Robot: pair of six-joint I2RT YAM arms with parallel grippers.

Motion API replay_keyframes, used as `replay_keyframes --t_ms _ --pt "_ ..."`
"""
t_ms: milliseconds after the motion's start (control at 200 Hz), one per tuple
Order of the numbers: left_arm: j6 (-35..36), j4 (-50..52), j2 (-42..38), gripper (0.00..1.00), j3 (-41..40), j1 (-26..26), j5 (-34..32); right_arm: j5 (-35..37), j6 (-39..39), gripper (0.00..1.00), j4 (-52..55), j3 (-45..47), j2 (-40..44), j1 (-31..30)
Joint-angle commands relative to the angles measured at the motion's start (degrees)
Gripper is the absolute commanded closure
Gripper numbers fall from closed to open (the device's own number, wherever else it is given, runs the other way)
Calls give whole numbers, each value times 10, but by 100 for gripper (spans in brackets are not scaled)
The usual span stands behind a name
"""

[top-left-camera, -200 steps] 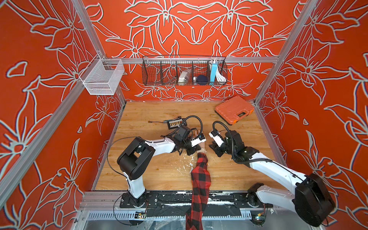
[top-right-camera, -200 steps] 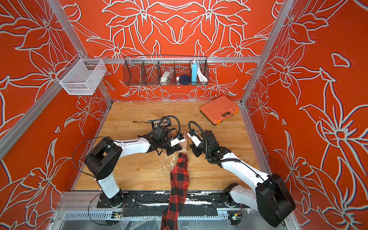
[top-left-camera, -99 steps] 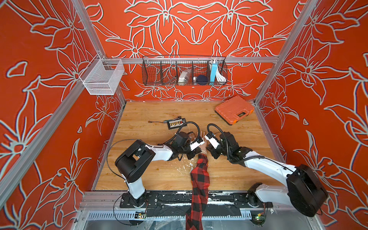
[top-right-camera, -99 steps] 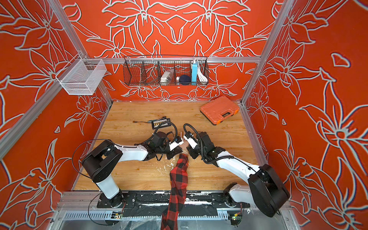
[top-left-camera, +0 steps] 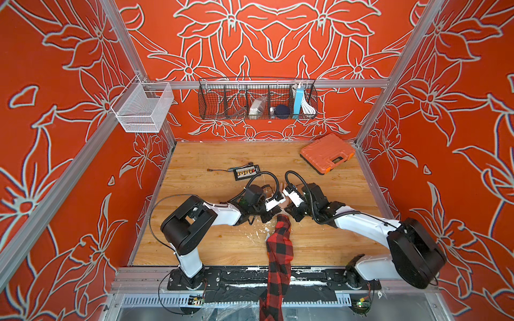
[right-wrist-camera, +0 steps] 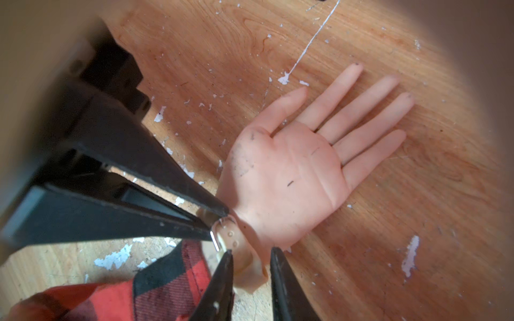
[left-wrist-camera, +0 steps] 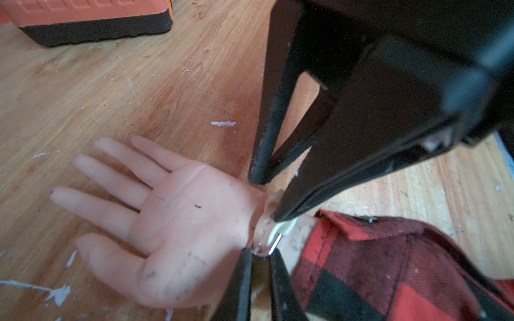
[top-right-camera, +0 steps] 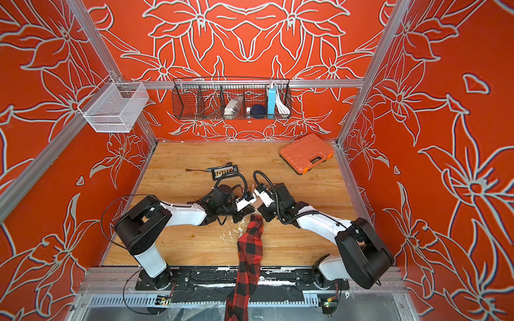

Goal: Take off the watch
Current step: Untie the watch from the hand.

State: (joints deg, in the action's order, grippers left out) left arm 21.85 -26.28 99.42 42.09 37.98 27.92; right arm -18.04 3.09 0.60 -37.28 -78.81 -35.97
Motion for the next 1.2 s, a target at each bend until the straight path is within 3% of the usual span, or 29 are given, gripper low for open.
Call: replay_keyframes --t_ms 0,455,741,1196 --pt "10 27 15 88 -13 5 6 -13 2 73 5 -18 -8 -2" --pt "16 35 19 92 -7 5 12 14 -17 74 18 -24 -33 -3" --pt "15 38 21 100 -2 5 19 41 -29 78 30 -22 -33 -8" --pt "13 40 27 100 1 5 19 12 -50 81 53 -13 -28 -14"
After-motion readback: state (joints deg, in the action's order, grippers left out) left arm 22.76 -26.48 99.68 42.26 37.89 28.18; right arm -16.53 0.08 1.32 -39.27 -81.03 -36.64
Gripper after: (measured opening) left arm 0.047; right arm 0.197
